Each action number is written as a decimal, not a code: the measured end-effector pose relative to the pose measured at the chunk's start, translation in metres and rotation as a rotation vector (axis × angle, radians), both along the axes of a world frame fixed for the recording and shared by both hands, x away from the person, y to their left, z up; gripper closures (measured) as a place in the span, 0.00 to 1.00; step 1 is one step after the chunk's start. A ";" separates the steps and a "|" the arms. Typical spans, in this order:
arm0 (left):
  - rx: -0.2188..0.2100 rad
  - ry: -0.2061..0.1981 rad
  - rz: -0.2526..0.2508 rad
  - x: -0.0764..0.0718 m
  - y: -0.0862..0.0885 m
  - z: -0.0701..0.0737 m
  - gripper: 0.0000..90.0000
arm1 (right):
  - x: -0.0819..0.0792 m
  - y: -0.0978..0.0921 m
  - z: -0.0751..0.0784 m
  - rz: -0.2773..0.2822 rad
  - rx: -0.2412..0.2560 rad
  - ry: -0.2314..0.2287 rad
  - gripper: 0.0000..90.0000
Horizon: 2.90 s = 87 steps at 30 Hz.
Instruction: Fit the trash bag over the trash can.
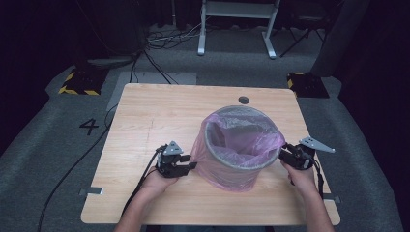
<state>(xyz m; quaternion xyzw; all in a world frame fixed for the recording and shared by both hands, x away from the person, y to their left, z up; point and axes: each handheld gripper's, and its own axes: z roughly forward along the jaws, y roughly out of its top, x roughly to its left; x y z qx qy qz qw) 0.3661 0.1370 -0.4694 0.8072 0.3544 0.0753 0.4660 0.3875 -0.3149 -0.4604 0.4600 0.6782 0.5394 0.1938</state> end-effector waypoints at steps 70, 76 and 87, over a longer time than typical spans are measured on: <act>-0.069 0.032 0.097 0.104 -0.047 0.018 0.60 | 0.012 0.005 0.001 0.028 0.035 0.076 0.73; -0.054 -0.013 0.134 0.094 -0.032 0.034 0.32 | -0.006 -0.009 0.045 0.011 0.068 -0.016 0.31; -0.108 -0.056 0.108 0.076 -0.010 0.044 0.17 | -0.013 0.010 0.114 0.136 -0.009 -0.169 0.17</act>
